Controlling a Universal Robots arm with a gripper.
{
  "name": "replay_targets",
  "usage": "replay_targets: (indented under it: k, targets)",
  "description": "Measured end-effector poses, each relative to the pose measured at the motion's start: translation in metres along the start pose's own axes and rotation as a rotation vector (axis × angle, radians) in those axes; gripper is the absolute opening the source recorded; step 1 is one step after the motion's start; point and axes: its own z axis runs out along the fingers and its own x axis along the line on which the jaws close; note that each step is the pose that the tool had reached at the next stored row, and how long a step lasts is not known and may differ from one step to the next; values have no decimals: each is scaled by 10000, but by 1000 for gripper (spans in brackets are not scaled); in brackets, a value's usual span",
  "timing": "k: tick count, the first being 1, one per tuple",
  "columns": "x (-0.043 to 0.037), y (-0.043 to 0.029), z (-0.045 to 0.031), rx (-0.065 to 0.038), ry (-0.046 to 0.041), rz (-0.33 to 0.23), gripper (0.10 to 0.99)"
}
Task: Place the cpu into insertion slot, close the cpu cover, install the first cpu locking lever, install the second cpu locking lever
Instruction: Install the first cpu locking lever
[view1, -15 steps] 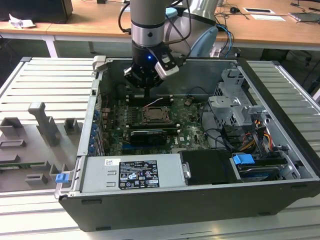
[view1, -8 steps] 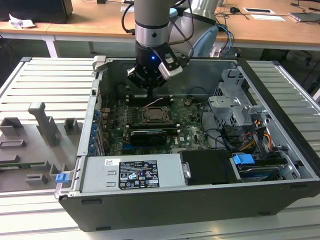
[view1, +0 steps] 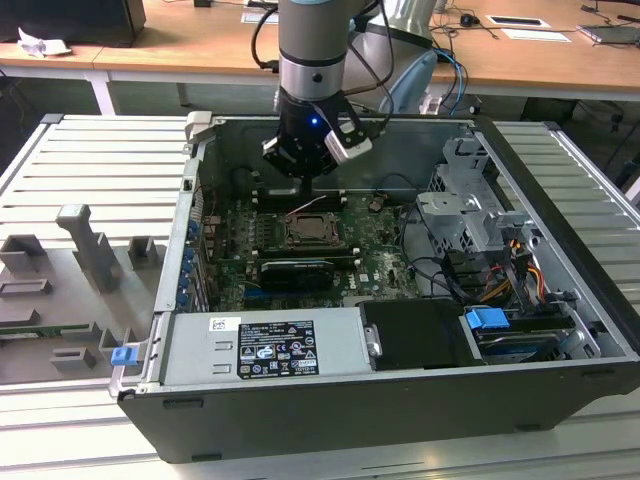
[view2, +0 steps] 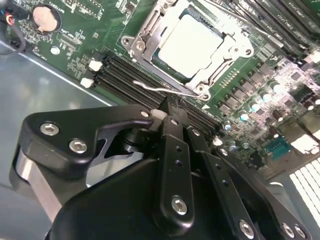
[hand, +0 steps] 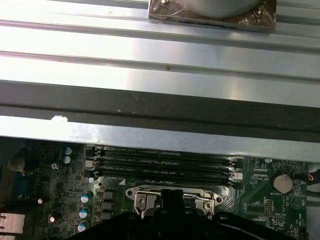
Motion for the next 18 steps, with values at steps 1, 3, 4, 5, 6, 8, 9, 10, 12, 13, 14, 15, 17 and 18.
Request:
replay_targets:
  k: [1,3,4,5,6,8,9,10,12,13,14,15,17,18]
  targets:
    - [0,0,34,-3,0,-2,106]
    - [0,0,87,-4,1,-8,106]
    - [1,0,90,-2,3,-7,106]
    - [1,-1,92,-1,2,-7,106]
    - [1,0,94,-4,2,-7,106]
    - [1,-1,106,-4,1,-7,106]
    - [1,-3,117,-4,1,-8,106]
    - [1,-3,118,-4,1,-7,106]
    - [1,-3,120,-4,1,-7,106]
    - [0,-3,121,-3,1,-7,106]
    - [-1,-3,122,-4,1,-7,106]
    - [-1,-3,122,-3,1,-7,106]
    - [-3,-4,123,-4,1,-8,106]
    - [-3,-4,124,-4,0,-7,106]
